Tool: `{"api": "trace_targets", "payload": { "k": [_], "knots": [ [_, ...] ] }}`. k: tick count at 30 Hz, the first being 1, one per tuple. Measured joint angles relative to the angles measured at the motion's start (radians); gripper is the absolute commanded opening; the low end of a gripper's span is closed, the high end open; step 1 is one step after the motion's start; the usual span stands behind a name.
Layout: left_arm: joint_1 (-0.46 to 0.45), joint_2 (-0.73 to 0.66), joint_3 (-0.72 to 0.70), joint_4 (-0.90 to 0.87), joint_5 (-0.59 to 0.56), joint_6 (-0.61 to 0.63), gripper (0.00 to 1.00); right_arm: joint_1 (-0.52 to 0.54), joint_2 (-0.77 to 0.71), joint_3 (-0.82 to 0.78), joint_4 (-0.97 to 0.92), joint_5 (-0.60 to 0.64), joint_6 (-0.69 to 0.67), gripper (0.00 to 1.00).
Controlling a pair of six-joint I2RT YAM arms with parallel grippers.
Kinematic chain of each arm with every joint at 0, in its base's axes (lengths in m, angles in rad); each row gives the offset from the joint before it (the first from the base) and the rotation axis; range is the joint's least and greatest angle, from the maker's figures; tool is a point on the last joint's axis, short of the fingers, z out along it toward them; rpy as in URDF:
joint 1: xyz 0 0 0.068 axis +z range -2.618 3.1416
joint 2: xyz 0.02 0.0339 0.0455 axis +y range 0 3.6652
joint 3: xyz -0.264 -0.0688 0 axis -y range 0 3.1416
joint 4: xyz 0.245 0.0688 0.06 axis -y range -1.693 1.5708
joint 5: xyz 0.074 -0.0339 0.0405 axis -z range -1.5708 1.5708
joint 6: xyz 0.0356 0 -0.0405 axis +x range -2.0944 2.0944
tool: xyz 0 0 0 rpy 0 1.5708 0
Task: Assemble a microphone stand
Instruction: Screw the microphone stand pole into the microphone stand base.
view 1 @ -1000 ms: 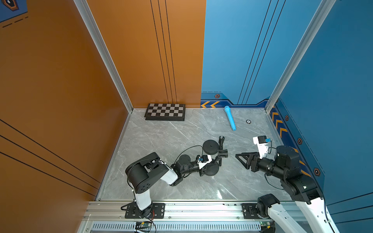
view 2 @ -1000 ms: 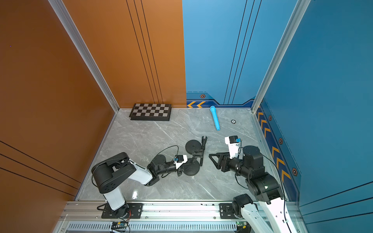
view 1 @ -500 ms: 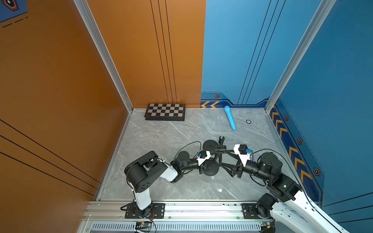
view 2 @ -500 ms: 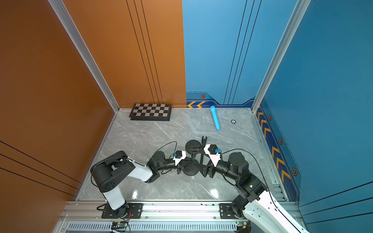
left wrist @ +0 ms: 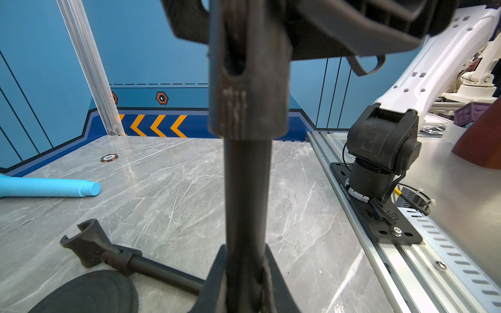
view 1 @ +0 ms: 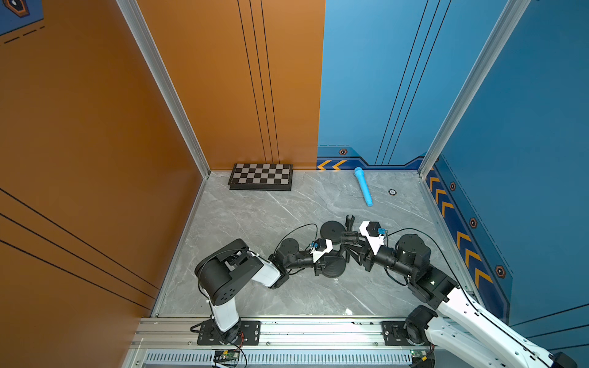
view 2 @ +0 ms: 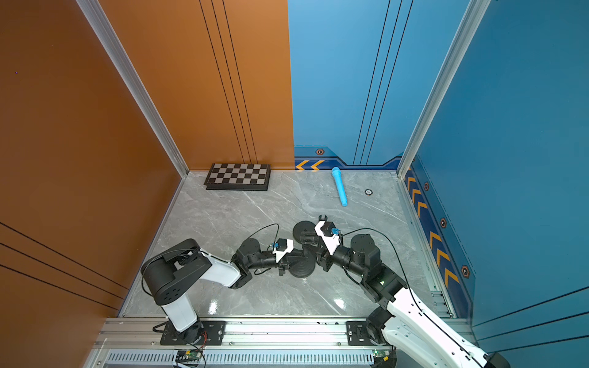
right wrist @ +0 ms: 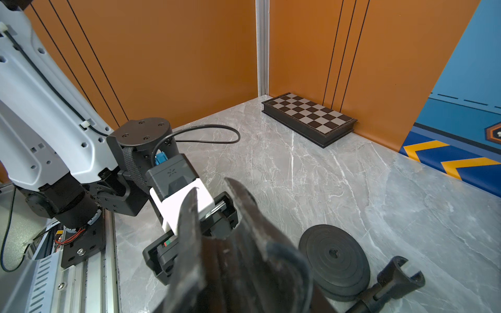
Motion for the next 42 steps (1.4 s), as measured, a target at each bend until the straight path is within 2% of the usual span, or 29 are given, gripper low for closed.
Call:
{"api": "trace_targets", "payload": {
  "k": [4, 9, 13, 14, 18, 20, 22, 26, 33, 42],
  "knots": [
    [0.000, 0.000, 0.000, 0.000, 0.000, 0.000, 0.05, 0.006, 0.018, 0.000, 0.015, -0.002, 0.000, 0.32],
    [0.003, -0.001, 0.000, -0.003, -0.002, -0.016, 0.08, 0.012, 0.051, 0.000, 0.047, -0.026, 0.000, 0.09],
    [0.004, -0.001, 0.000, -0.008, -0.009, -0.019, 0.13, 0.011, 0.066, -0.001, 0.059, -0.026, -0.001, 0.01],
    [0.004, -0.001, 0.000, -0.008, -0.011, -0.019, 0.20, 0.011, 0.066, -0.003, 0.063, -0.024, -0.001, 0.00],
    [0.003, -0.001, 0.000, 0.000, -0.019, -0.001, 0.59, 0.019, 0.066, -0.043, 0.101, 0.013, 0.011, 0.00],
    [0.004, -0.001, -0.002, 0.004, -0.031, 0.011, 0.71, 0.034, 0.069, -0.084, 0.117, 0.041, 0.015, 0.00],
    [0.006, -0.001, -0.014, 0.011, -0.055, 0.017, 0.75, 0.061, 0.082, -0.120, 0.137, 0.073, 0.014, 0.00],
    [0.029, 0.016, -0.032, 0.015, -0.084, 0.015, 0.74, 0.128, 0.126, -0.187, 0.225, 0.140, 0.010, 0.00],
    [0.061, 0.066, -0.031, 0.019, -0.084, 0.022, 0.66, 0.134, 0.133, -0.205, 0.335, 0.233, -0.018, 0.00],
    [0.067, 0.116, 0.019, 0.023, -0.122, 0.042, 0.61, 0.132, 0.228, -0.208, 0.462, 0.246, -0.023, 0.00]
  ]
}}
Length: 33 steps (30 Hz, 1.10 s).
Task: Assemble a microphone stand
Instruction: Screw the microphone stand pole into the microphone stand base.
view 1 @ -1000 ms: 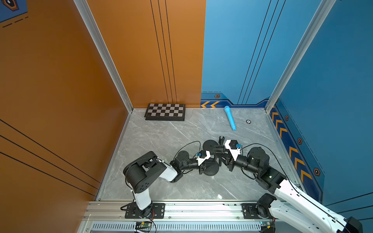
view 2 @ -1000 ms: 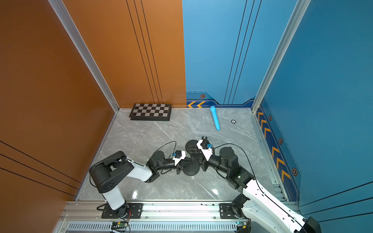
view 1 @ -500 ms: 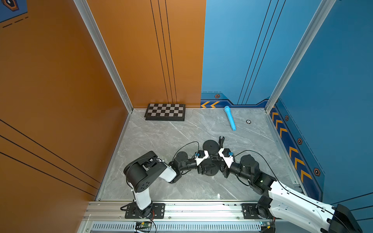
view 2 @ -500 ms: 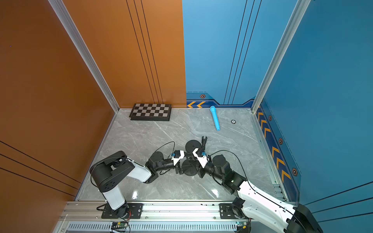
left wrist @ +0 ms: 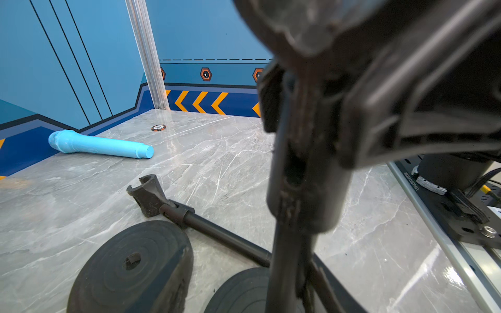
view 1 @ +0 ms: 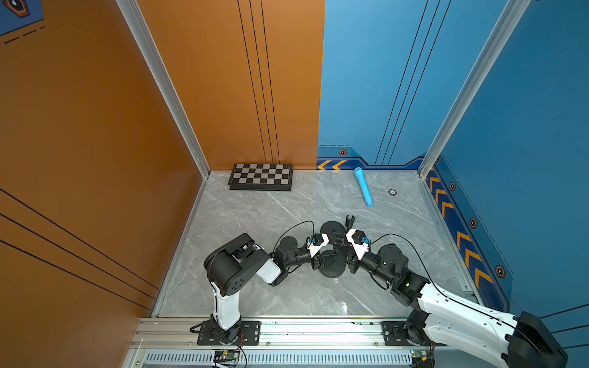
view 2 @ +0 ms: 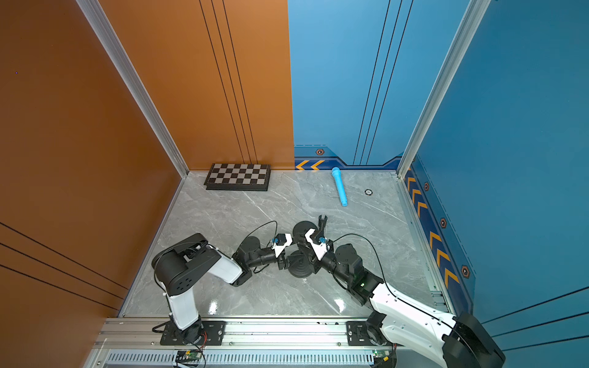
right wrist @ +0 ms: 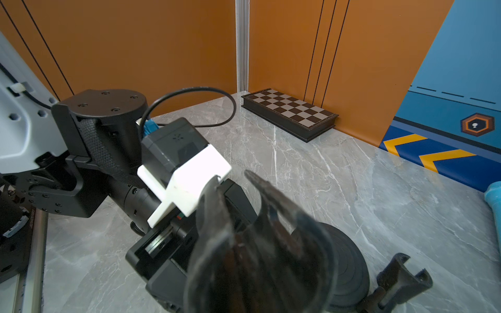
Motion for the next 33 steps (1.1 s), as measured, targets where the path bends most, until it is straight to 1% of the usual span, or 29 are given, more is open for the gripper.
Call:
{"api": "trace_targets", "payload": {
  "k": [6, 12, 16, 25, 27, 33],
  "knots": [
    [0.003, 0.054, 0.016, 0.000, 0.001, 0.000, 0.53, 0.000, 0.060, -0.006, 0.043, 0.018, -0.001, 0.00],
    [0.005, 0.059, 0.016, 0.002, 0.014, -0.004, 0.43, 0.000, 0.071, -0.029, 0.096, 0.028, 0.000, 0.00],
    [0.007, 0.059, 0.016, 0.000, 0.044, -0.004, 0.40, 0.003, 0.056, -0.048, 0.113, 0.034, 0.018, 0.00],
    [0.007, 0.059, 0.016, 0.000, 0.128, -0.004, 0.32, 0.024, -0.019, -0.064, 0.051, 0.044, 0.024, 0.00],
    [0.007, 0.059, 0.016, 0.000, 0.135, -0.004, 0.32, 0.024, -0.026, -0.065, 0.042, 0.044, 0.023, 0.00],
    [0.007, 0.067, 0.016, 0.001, 0.144, -0.004, 0.27, 0.036, -0.017, -0.065, 0.039, 0.062, 0.019, 0.00]
  ]
}}
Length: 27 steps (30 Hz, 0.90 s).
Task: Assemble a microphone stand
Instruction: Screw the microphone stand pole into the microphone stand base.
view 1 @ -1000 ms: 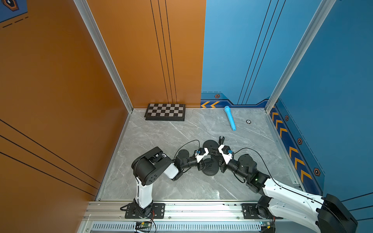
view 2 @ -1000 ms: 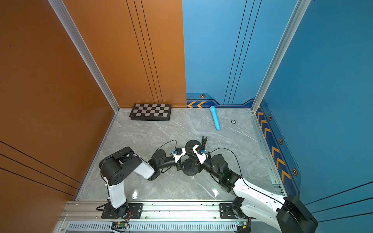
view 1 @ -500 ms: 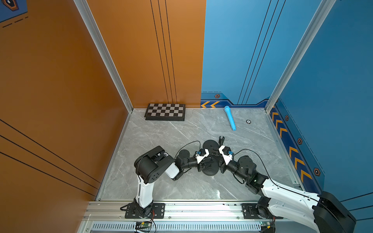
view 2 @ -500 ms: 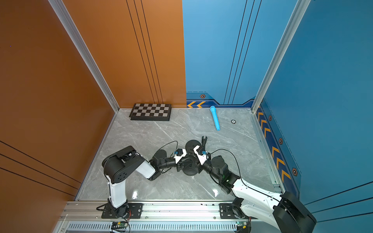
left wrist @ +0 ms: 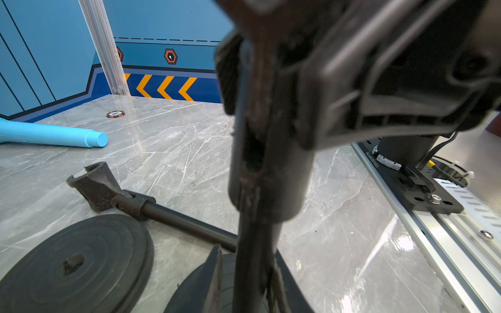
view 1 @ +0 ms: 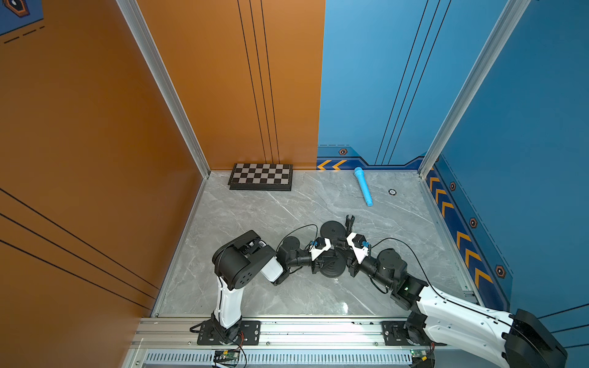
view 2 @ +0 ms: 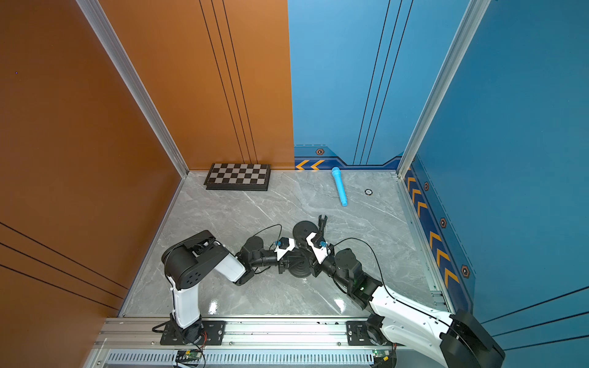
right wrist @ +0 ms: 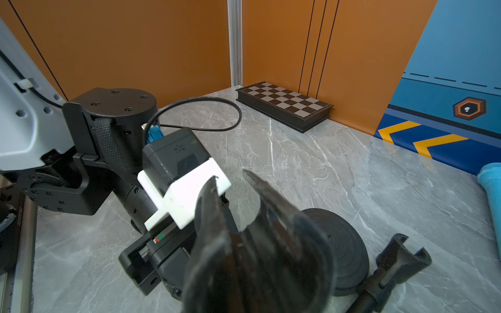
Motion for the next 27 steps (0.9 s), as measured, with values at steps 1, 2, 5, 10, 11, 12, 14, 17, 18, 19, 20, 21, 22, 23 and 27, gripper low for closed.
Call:
{"api": "trace_targets", "payload": {
  "k": [1, 2, 5, 10, 11, 12, 14, 17, 18, 19, 20, 21, 22, 23, 27],
  "knots": [
    [0.000, 0.004, 0.000, 0.005, 0.001, 0.000, 0.26, 0.002, 0.003, 0.000, 0.002, 0.005, 0.000, 0.00],
    [0.000, 0.009, 0.000, 0.010, 0.001, 0.000, 0.26, 0.004, 0.006, 0.001, 0.004, 0.008, -0.001, 0.00],
    [0.000, 0.016, 0.000, 0.018, -0.005, 0.000, 0.24, 0.009, 0.016, 0.003, 0.012, 0.018, -0.008, 0.00],
    [0.000, 0.016, -0.001, 0.022, -0.016, 0.008, 0.19, 0.013, 0.021, 0.004, 0.018, 0.034, -0.015, 0.00],
    [0.000, 0.016, -0.001, 0.023, -0.016, 0.010, 0.18, 0.013, 0.022, 0.005, 0.018, 0.035, -0.015, 0.00],
    [0.001, 0.016, -0.001, 0.022, -0.015, 0.008, 0.18, 0.013, 0.023, 0.005, 0.019, 0.036, -0.015, 0.00],
    [0.002, 0.016, -0.002, 0.022, -0.013, 0.007, 0.17, 0.013, 0.026, 0.006, 0.020, 0.036, -0.015, 0.00],
    [0.005, 0.016, -0.014, 0.032, -0.011, 0.007, 0.17, 0.016, 0.033, 0.006, 0.026, 0.034, -0.010, 0.00],
    [0.006, 0.016, -0.020, 0.035, -0.011, 0.008, 0.17, 0.020, 0.039, 0.006, 0.026, 0.033, -0.010, 0.00],
    [0.007, 0.015, -0.027, 0.040, -0.011, 0.008, 0.17, 0.024, 0.044, 0.007, 0.030, 0.032, -0.008, 0.00],
    [0.008, 0.014, -0.033, 0.045, -0.012, 0.008, 0.17, 0.027, 0.047, 0.009, 0.030, 0.032, -0.008, 0.00],
    [0.008, 0.013, -0.038, 0.052, -0.012, 0.008, 0.17, 0.029, 0.049, 0.010, 0.032, 0.032, -0.007, 0.00],
    [0.009, 0.013, -0.043, 0.059, -0.013, 0.009, 0.17, 0.032, 0.053, 0.010, 0.036, 0.030, -0.008, 0.00],
    [0.011, 0.013, -0.047, 0.064, -0.014, 0.011, 0.17, 0.034, 0.058, 0.012, 0.037, 0.029, -0.008, 0.00],
    [0.015, 0.015, -0.048, 0.068, -0.010, 0.008, 0.17, 0.034, 0.071, 0.021, 0.039, 0.029, -0.008, 0.00]
  ]
}}
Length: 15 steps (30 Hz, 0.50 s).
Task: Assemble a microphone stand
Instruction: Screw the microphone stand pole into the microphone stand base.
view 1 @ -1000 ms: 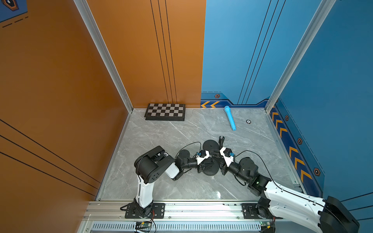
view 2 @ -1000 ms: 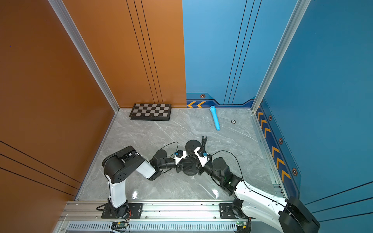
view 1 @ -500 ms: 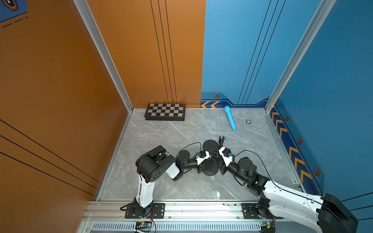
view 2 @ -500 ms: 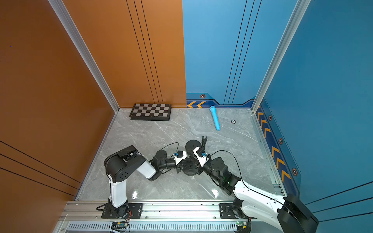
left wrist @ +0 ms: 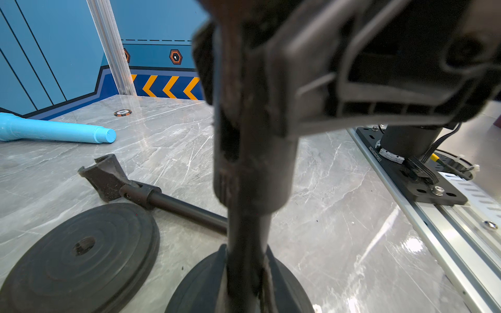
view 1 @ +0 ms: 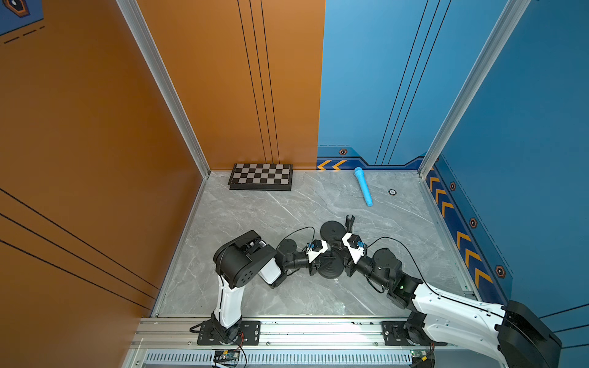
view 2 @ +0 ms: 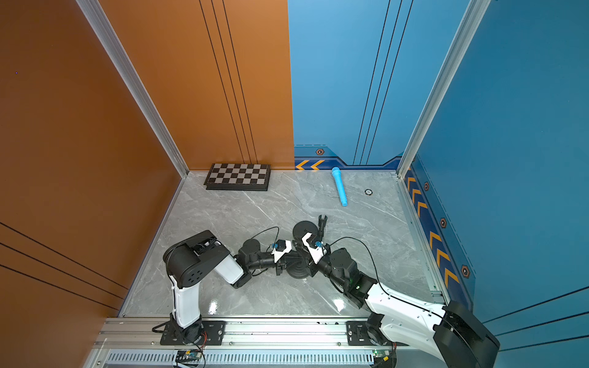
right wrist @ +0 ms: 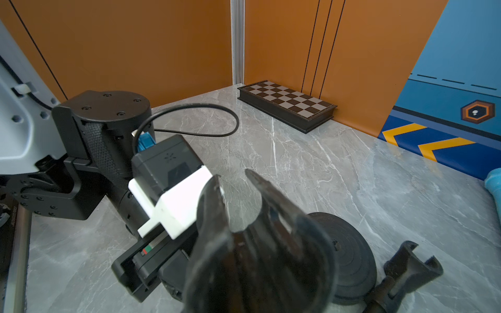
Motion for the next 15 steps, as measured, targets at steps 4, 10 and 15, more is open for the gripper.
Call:
{"api": "trace_targets", "payload": {
  "k": [4, 10, 15],
  "knots": [
    [0.008, 0.011, 0.003, 0.014, 0.014, -0.014, 0.26, 0.005, 0.019, 0.030, -0.032, 0.005, -0.003, 0.00],
    [0.019, 0.010, 0.002, 0.012, 0.012, -0.028, 0.31, 0.031, 0.050, 0.059, -0.054, 0.039, -0.019, 0.00],
    [0.019, 0.010, 0.002, 0.010, 0.010, -0.033, 0.31, 0.036, 0.056, 0.055, -0.042, 0.056, -0.016, 0.00]
  ]
}}
